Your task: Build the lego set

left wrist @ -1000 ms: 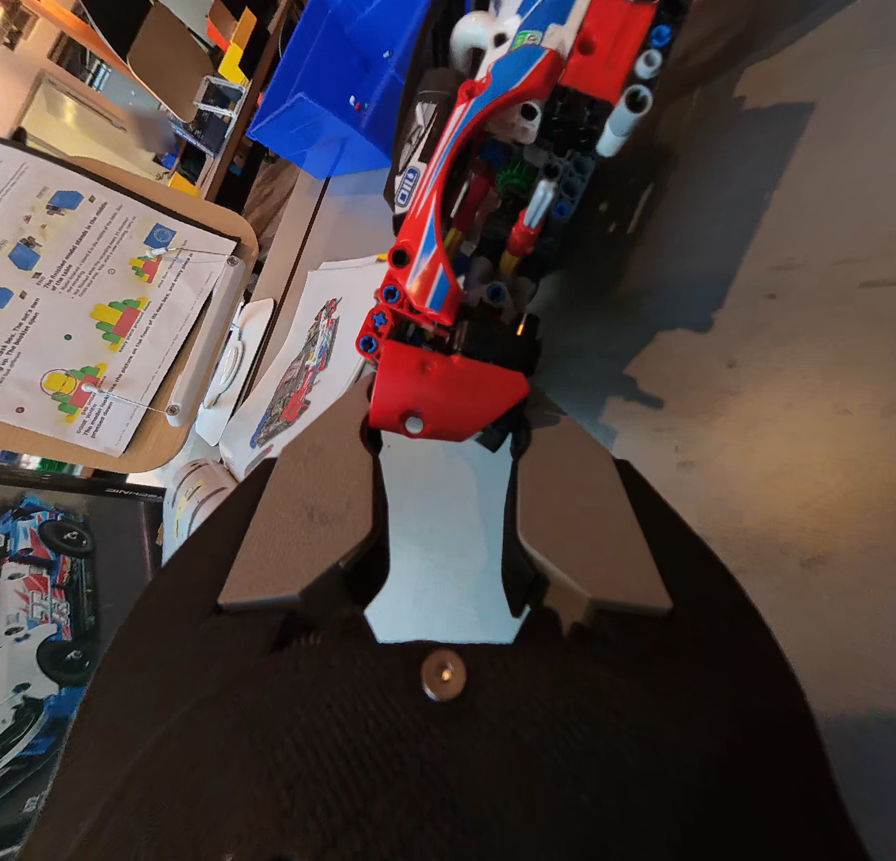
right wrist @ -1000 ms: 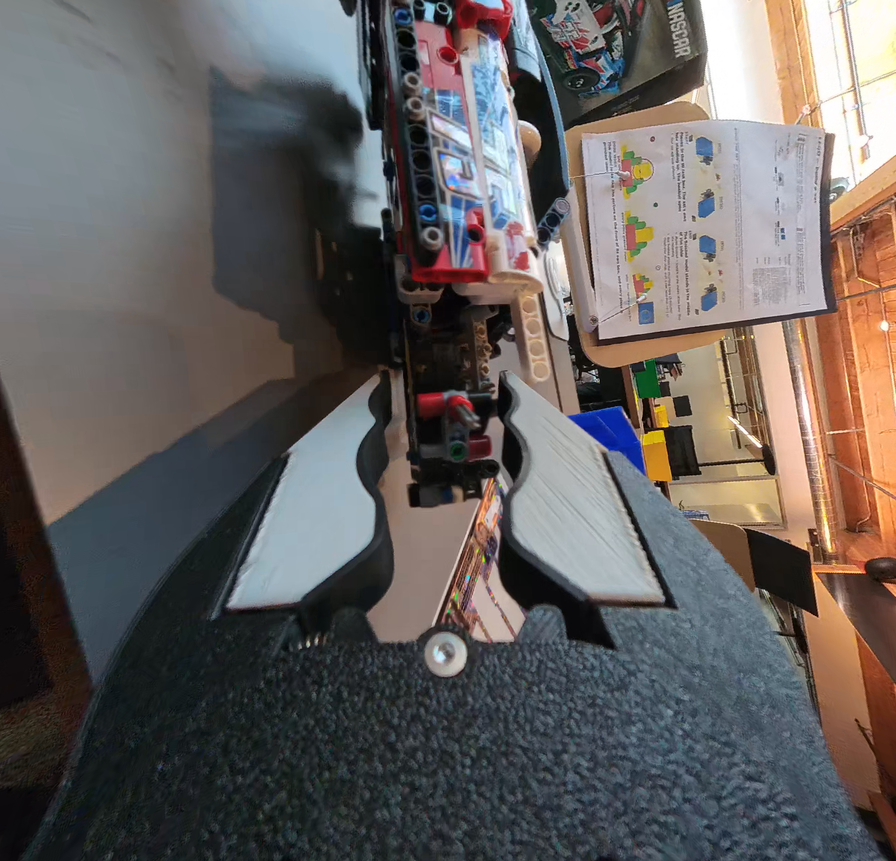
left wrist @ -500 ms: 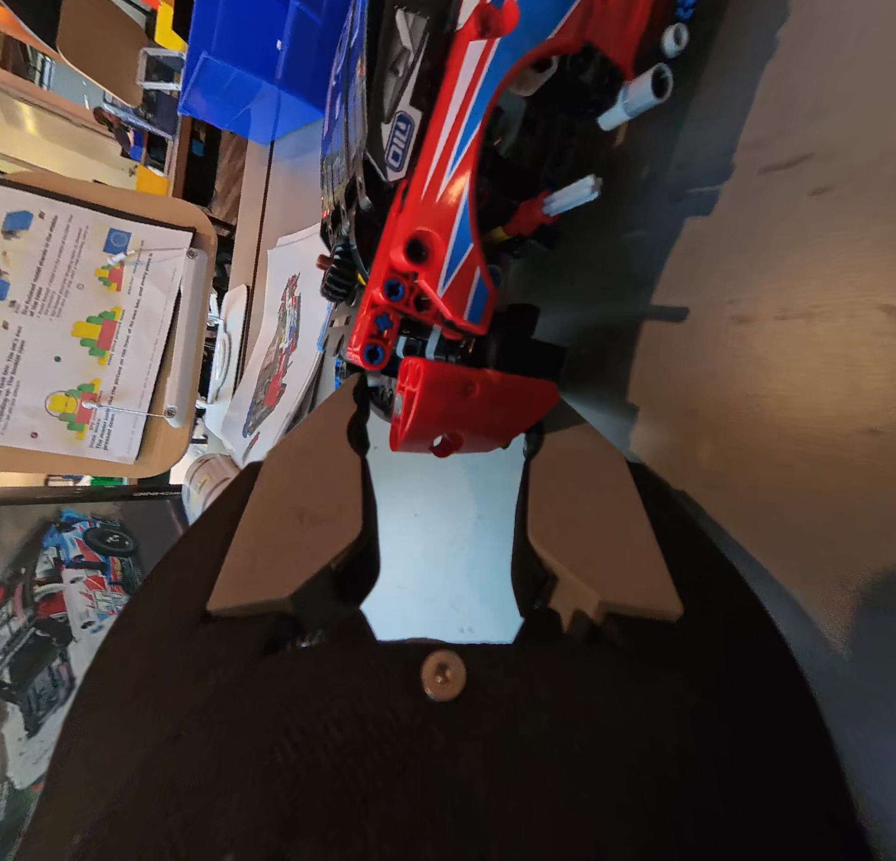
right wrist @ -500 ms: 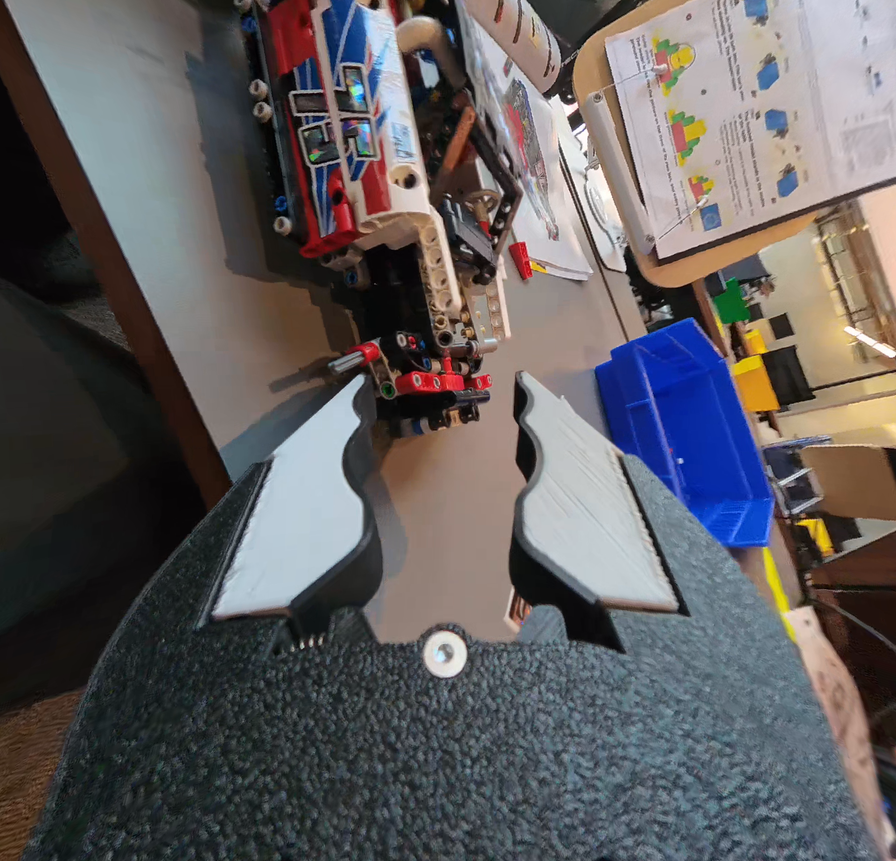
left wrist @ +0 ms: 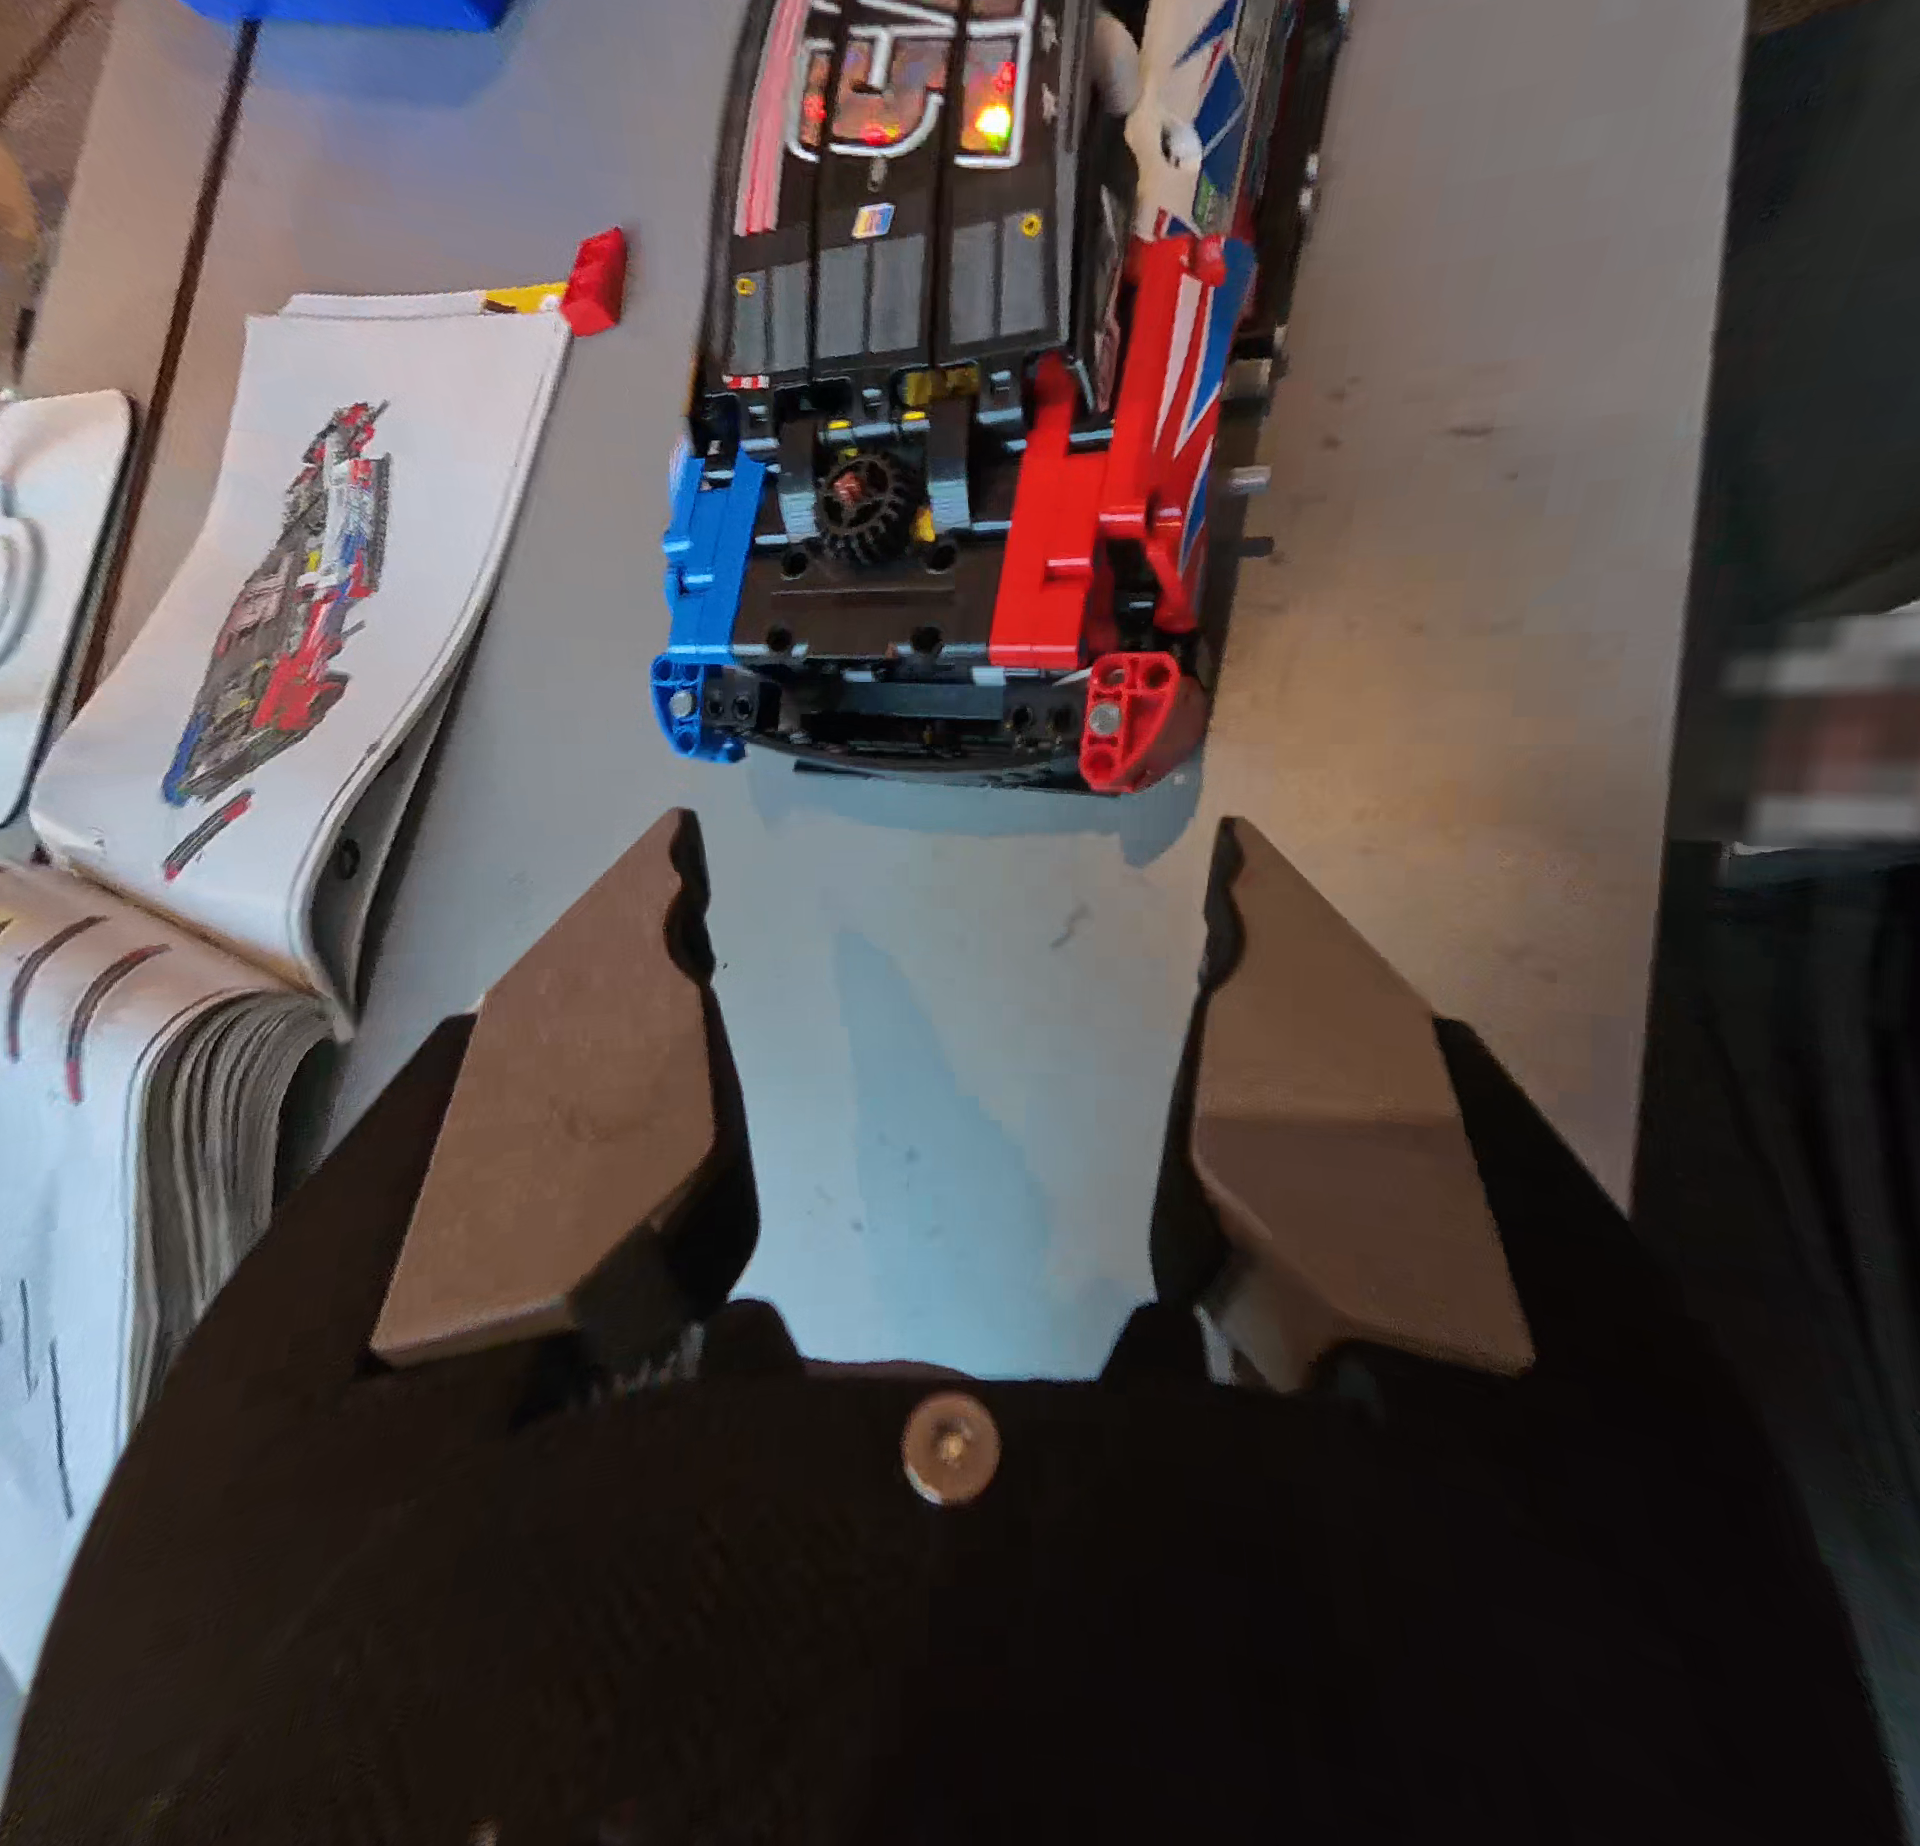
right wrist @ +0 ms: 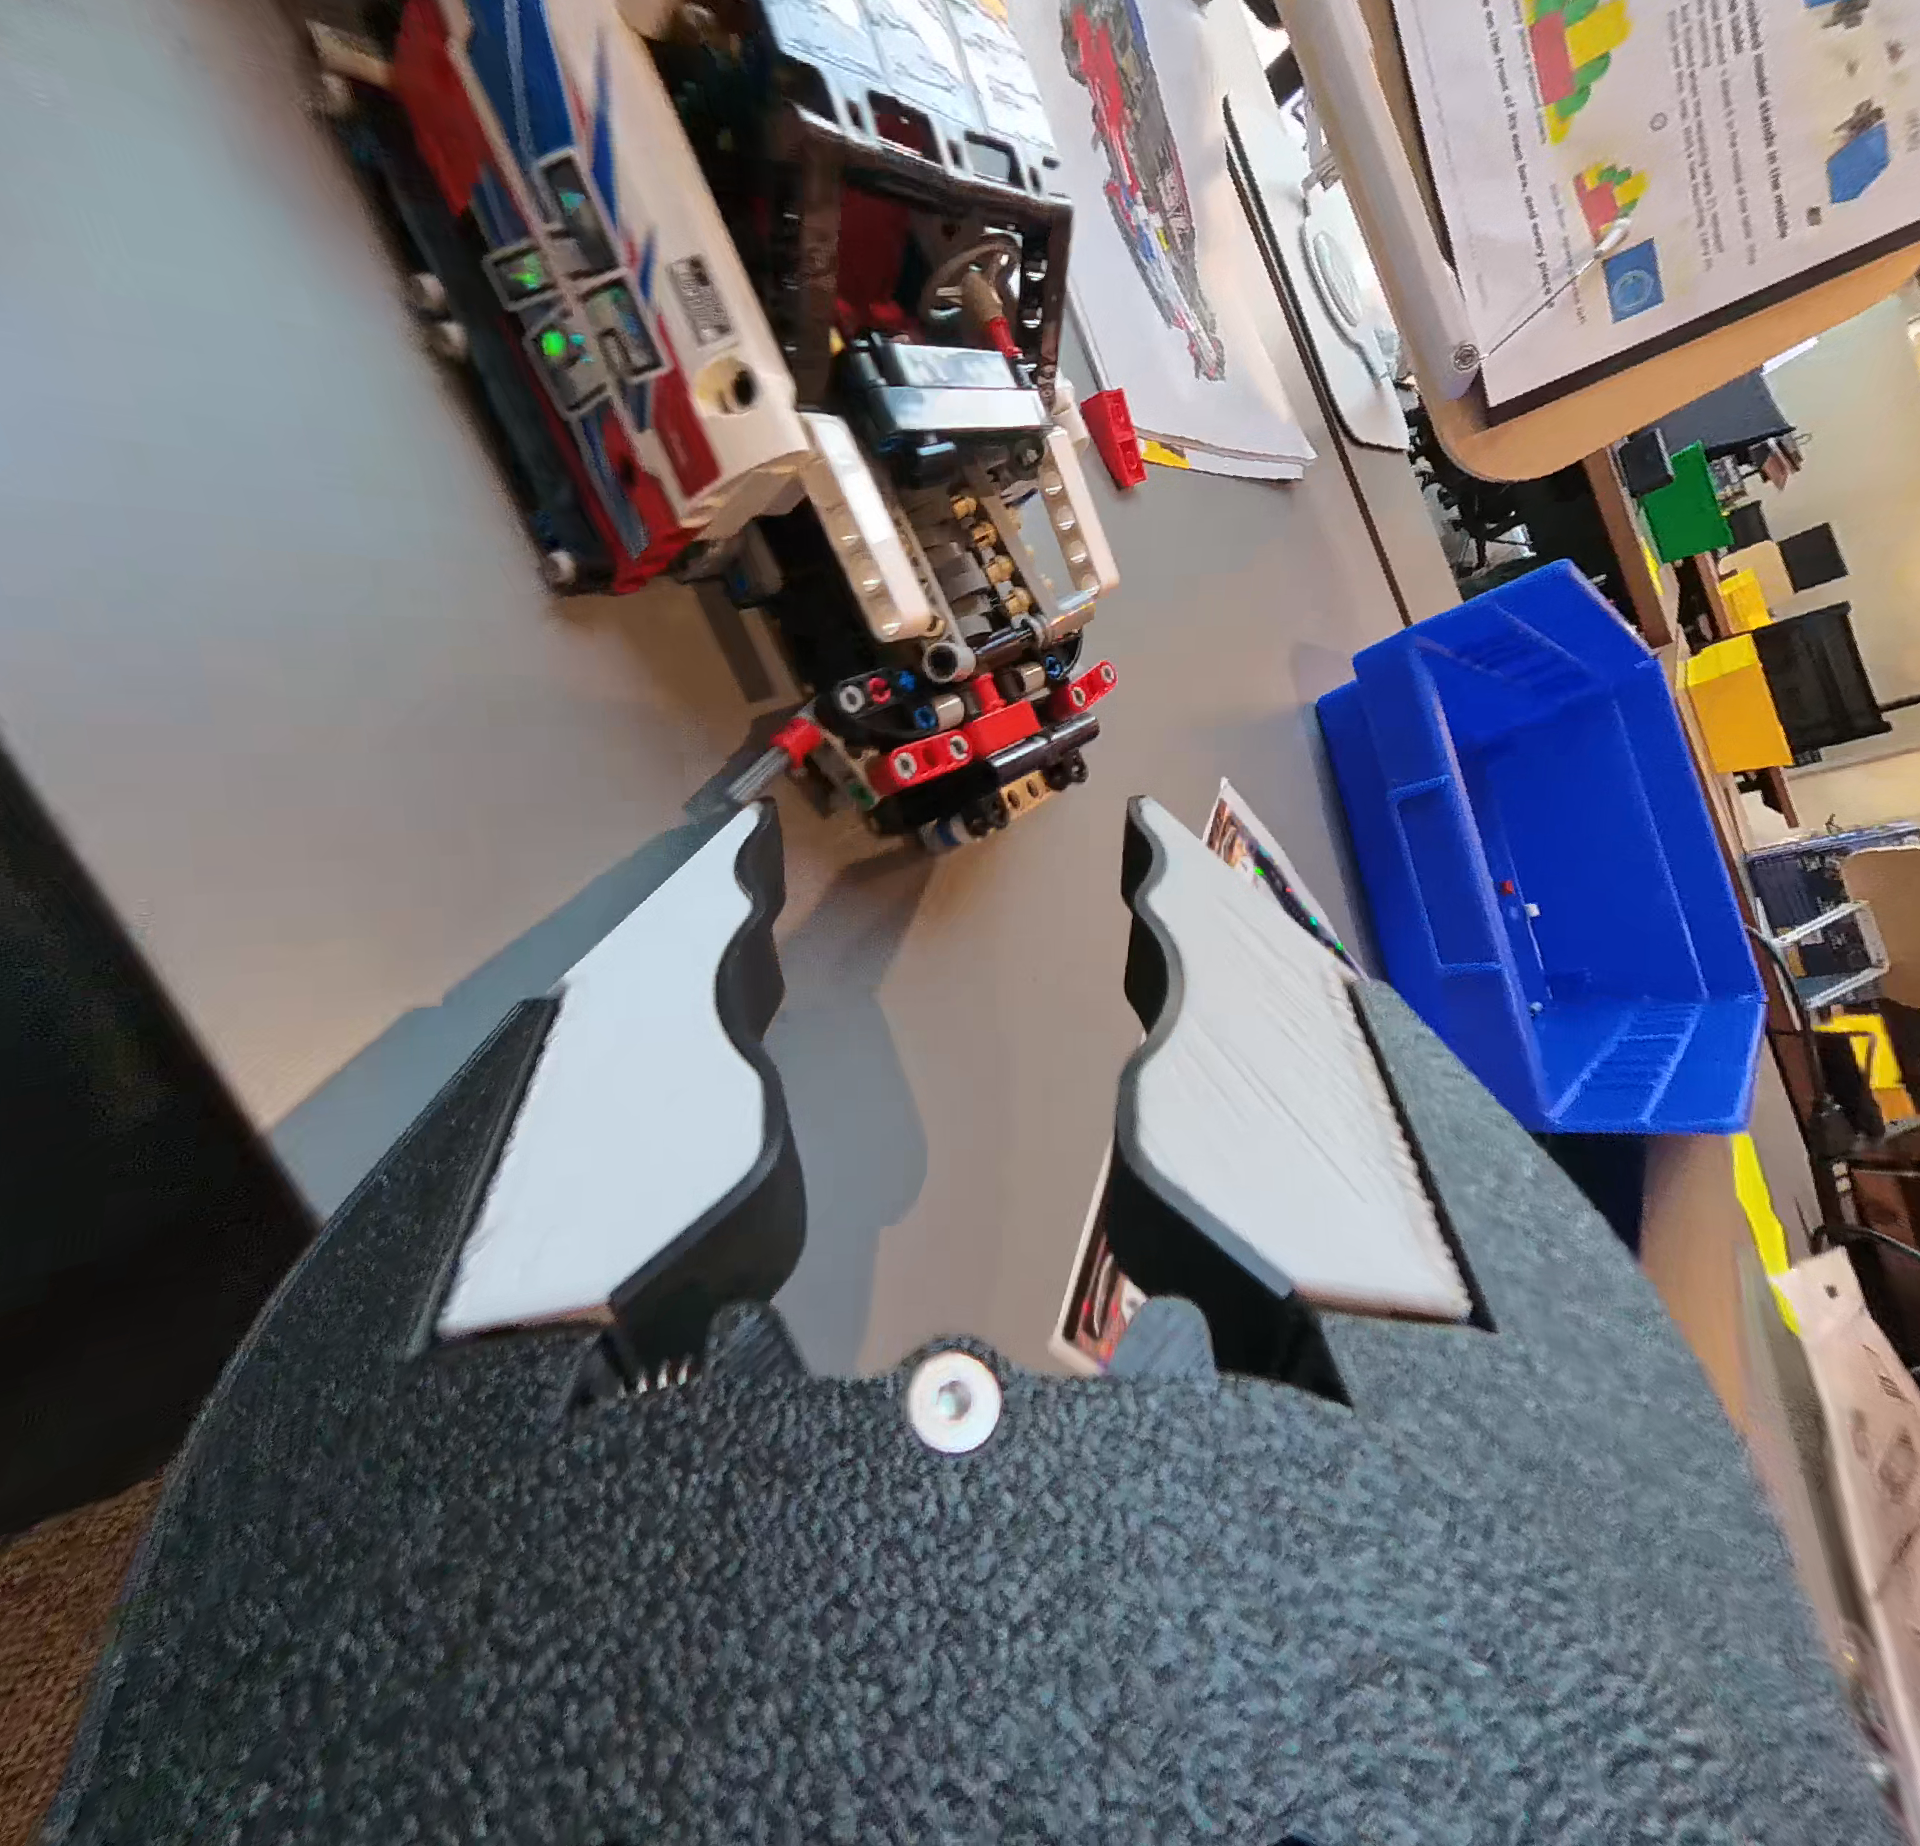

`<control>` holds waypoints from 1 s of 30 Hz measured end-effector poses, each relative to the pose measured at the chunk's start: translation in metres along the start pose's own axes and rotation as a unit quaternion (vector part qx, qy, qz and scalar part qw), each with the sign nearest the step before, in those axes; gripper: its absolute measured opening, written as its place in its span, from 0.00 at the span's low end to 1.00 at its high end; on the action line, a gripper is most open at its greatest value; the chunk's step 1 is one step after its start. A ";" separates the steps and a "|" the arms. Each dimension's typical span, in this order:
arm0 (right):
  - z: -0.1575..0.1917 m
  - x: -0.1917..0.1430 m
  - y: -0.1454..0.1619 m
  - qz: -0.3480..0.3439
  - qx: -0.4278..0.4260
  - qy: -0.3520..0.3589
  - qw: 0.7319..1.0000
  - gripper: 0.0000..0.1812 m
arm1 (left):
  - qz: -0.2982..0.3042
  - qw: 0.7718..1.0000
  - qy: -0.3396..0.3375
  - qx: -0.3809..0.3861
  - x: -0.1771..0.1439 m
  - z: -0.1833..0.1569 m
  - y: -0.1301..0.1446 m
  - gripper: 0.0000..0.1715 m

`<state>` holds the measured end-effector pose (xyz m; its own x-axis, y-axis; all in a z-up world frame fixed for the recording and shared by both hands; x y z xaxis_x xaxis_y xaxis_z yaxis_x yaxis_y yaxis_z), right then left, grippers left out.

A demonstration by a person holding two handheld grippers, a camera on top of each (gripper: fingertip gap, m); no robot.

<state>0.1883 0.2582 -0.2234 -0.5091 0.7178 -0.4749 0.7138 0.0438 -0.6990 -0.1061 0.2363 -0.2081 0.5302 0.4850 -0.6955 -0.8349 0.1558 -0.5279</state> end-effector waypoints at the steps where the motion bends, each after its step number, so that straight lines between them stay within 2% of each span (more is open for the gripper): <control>1: 0.001 -0.008 0.001 0.000 -0.008 0.003 1.000 0.36 | -0.006 1.000 -0.010 -0.009 -0.009 0.002 0.001 0.55; 5: -0.013 -0.048 0.005 -0.011 0.002 0.051 0.999 0.34 | -0.013 0.996 -0.055 -0.066 -0.037 0.008 0.020 0.55; 8: -0.037 -0.079 0.002 -0.052 0.082 0.098 0.990 0.32 | -0.040 0.986 -0.076 -0.145 -0.050 0.010 0.032 0.57; 11: -0.053 -0.097 0.001 -0.116 0.211 0.119 0.963 0.31 | -0.083 0.969 -0.059 -0.227 -0.053 0.002 0.037 0.60; 14: -0.052 -0.101 0.000 -0.183 0.320 0.097 0.924 0.30 | -0.118 0.952 -0.065 -0.275 -0.052 -0.005 0.040 0.60; 15: -0.051 -0.099 -0.001 -0.198 0.347 0.083 0.913 0.30 | -0.140 0.943 -0.064 -0.294 -0.055 -0.005 0.038 0.60; 17: -0.054 -0.098 -0.010 -0.218 0.379 0.051 0.898 0.34 | -0.217 0.913 -0.051 -0.343 -0.072 0.006 0.027 0.61; 20: -0.078 -0.109 -0.033 -0.258 0.382 0.049 0.886 0.38 | -0.356 0.856 -0.061 -0.369 -0.115 0.041 0.013 0.60; 21: -0.087 -0.111 -0.039 -0.271 0.387 0.045 0.880 0.38 | -0.377 0.846 -0.079 -0.368 -0.124 0.053 0.013 0.57; 22: -0.095 -0.109 -0.044 -0.280 0.394 0.037 0.875 0.38 | -0.374 0.850 -0.096 -0.357 -0.126 0.061 0.015 0.55; 24: -0.103 -0.090 -0.042 -0.265 0.407 0.011 0.874 0.39 | -0.326 0.878 -0.118 -0.331 -0.111 0.067 0.022 0.55; 25: -0.104 -0.073 -0.034 -0.234 0.413 -0.001 0.880 0.41 | -0.303 0.890 -0.118 -0.319 -0.099 0.066 0.024 0.53; 27: -0.100 -0.032 -0.012 -0.151 0.426 -0.026 0.892 0.54 | -0.261 0.912 -0.115 -0.294 -0.072 0.060 0.027 0.49; 29: -0.095 0.003 0.006 -0.092 0.423 -0.039 0.900 0.51 | -0.217 0.935 -0.116 -0.257 -0.046 0.055 0.033 0.45; 30: -0.095 0.016 0.010 -0.085 0.415 -0.036 0.905 0.49 | -0.198 0.944 -0.118 -0.237 -0.035 0.053 0.035 0.42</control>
<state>0.2332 0.3367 -0.1876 -0.6283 0.7019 -0.3355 0.0296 -0.4094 -0.9119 -0.1612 0.2704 -0.1766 0.6929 0.6559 -0.2995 -0.3889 -0.0098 -0.9212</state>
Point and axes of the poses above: each gripper's, where its closed fingertips meet, x out along the fingers, y out of its underside, z = x × y across the jaws, the point moved 4 cm from there along -x, back along the fingers, and after that the axes turned 11 degrees about x, right-handed, at the moved point
